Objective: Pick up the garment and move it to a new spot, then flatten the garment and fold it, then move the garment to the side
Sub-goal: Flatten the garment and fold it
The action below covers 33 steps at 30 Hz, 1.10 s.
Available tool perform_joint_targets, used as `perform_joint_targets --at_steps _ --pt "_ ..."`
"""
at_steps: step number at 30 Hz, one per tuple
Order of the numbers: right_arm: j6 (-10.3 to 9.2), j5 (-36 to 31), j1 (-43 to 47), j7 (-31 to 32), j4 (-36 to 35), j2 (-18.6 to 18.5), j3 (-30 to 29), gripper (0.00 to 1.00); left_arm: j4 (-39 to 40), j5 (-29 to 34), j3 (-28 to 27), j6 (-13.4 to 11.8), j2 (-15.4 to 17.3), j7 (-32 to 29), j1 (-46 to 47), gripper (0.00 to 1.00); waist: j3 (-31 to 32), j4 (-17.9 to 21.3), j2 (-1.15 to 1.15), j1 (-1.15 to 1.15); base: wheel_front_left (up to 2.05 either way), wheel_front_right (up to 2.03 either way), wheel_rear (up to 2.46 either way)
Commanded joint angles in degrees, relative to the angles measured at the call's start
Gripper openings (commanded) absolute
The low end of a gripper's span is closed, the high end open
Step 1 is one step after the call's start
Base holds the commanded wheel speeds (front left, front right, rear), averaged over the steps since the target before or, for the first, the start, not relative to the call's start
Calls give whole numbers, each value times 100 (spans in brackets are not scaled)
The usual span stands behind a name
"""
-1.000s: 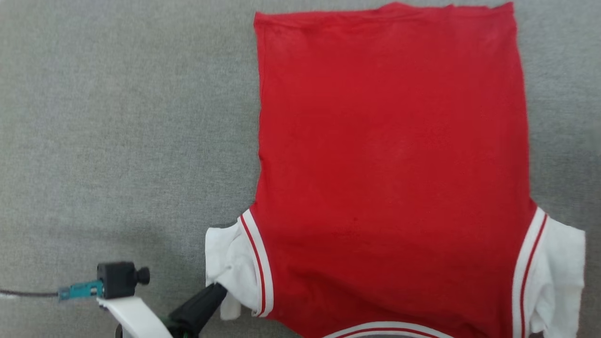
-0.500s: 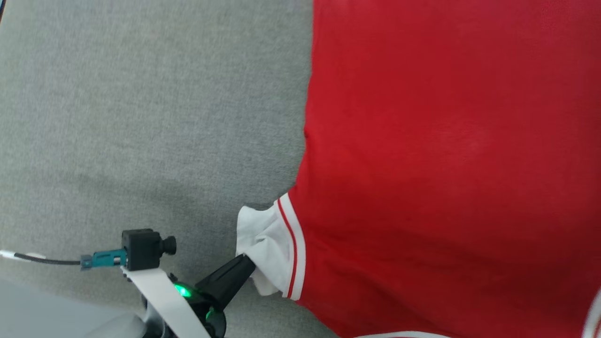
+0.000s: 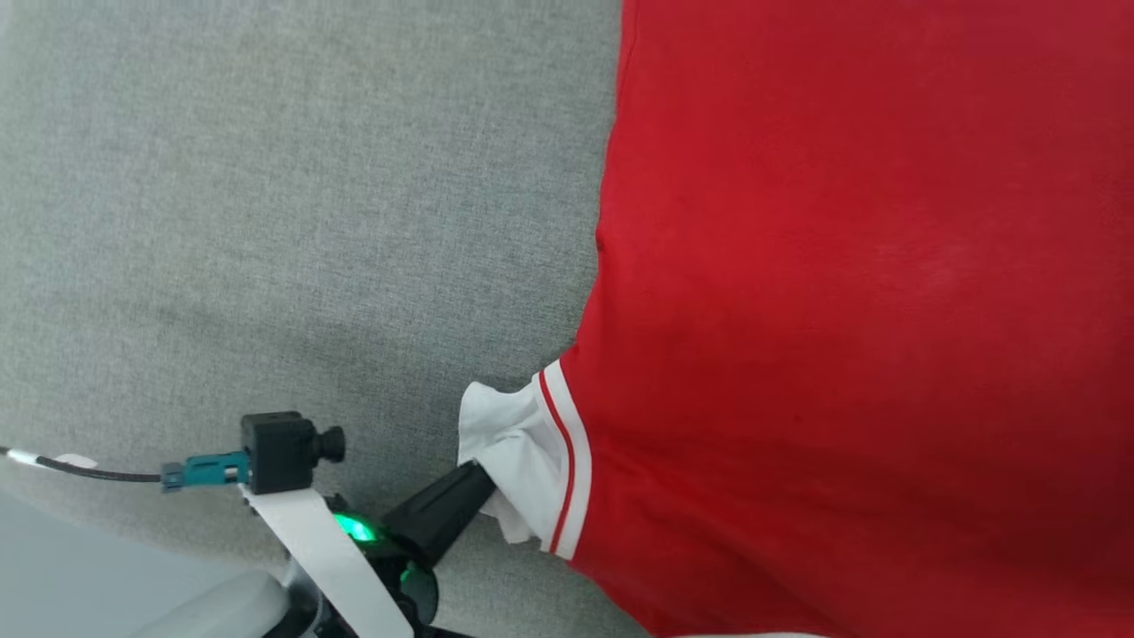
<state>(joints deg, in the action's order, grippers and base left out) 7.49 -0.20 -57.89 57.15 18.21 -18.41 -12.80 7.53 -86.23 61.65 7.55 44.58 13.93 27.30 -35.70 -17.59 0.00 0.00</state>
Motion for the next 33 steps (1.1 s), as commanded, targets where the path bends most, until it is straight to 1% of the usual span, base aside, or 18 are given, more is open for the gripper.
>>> perform_joint_targets --at_steps 1,5,8,11,13,16,18,21,26,29,31,33 --pt "0 47 217 -30 65 -20 12 0 -44 -45 -4 -13 32 42 47 0 190 120 0 0 0 0 0" --pt "0 429 502 -186 -100 -161 193 0 -123 -108 -34 -13 126 89 -131 0 626 355 0 0 0 0 0" --pt "0 889 1015 -51 -436 -369 295 0 -163 -161 -112 -13 177 114 -284 0 929 527 0 0 0 0 0" --pt "0 1456 1758 220 -998 -626 345 0 -216 -161 -214 -13 207 120 -448 0 1181 691 0 0 0 0 0" --pt "0 1799 2362 420 -1445 -760 245 0 -281 -162 -292 -13 231 127 -578 0 1331 807 0 0 0 0 0" --pt "0 2133 3451 639 -2187 -811 66 0 -417 -111 -521 -13 202 129 -795 0 1525 966 0 0 0 0 0" --pt "0 2345 4211 730 -2674 -712 -78 0 -476 -89 -640 -13 176 130 -955 0 1637 1048 0 0 0 0 0" --pt "0 2597 5318 859 -3401 -356 -211 0 -503 -57 -818 -13 155 130 -1154 0 1740 1166 0 0 0 0 0" --pt "0 2821 6880 941 -4245 215 -21 0 -493 -30 -963 -13 159 131 -1362 0 1820 1273 0 0 0 0 0" --pt "0 2839 7481 875 -4522 474 159 0 -496 -6 -992 -13 159 131 -1367 0 1845 1293 0 0 0 0 0" --pt "0 2820 7720 815 -4589 556 295 0 -485 -18 -1007 -13 168 131 -1385 0 1856 1315 0 0 0 0 0" --pt "0 2822 7770 758 -4602 586 349 0 -485 -19 -1015 -13 177 131 -1395 0 1862 1326 0 0 0 0 0"
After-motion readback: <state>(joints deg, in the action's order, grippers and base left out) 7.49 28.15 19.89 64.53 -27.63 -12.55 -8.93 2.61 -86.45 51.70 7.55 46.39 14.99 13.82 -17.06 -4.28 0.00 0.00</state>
